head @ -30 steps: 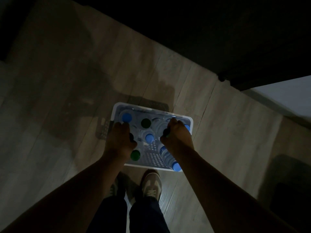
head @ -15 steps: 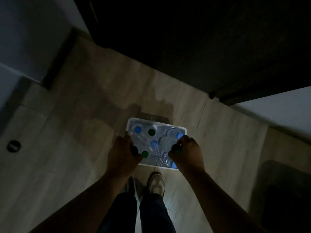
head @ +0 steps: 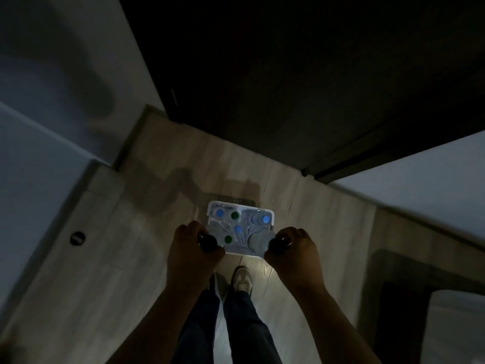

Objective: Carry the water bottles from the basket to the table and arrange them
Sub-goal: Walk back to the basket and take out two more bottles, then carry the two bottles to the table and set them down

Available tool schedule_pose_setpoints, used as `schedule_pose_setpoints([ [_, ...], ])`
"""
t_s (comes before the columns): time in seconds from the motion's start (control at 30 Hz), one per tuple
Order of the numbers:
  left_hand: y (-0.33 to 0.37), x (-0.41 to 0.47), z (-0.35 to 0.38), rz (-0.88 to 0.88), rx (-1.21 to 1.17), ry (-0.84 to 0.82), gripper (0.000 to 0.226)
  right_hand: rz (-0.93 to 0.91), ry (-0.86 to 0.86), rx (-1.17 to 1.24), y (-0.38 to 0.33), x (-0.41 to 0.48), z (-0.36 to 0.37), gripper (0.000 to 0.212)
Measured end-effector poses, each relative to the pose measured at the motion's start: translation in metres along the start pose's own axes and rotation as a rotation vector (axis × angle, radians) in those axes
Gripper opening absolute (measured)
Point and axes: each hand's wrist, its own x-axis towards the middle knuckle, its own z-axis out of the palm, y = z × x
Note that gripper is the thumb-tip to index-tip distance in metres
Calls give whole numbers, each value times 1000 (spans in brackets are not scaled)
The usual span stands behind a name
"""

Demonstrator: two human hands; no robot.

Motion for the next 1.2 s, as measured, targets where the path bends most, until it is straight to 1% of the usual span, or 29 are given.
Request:
schedule_pose_setpoints([
  [0.23,48,-73,-74,37,-63,65,26,-163,-3,-19,-45,-57,-74,30],
  [0.33,68,-94,-98,45,-82,131,24,-273,12,14,-58,-71,-104,32],
  [0.43,90,-121,-116,52,-87,209,22,-376,-19,15,-72,-79,-133,33],
  [0.5,104,-139,-127,53,-104,273,21,-442,-57,38,-83,-83,-153,29],
  [0.63,127,-170,-147,97,-126,393,20,-587,-71,96,-110,-94,-187,21],
  [0.73,141,-195,-158,76,-148,478,21,-687,-84,86,-131,-105,-204,25],
  [0.8,146,-210,-165,41,-193,533,21,-765,-82,72,-145,-113,-211,29],
  [0.9,142,-233,-176,-6,-262,609,20,-867,-117,129,-166,-129,-214,26],
  [1.07,125,-276,-200,-85,-280,720,19,-1011,-253,190,-202,-164,-202,29],
  [1.2,98,-318,-218,-164,-317,824,21,-1165,-290,109,-233,-198,-176,16],
])
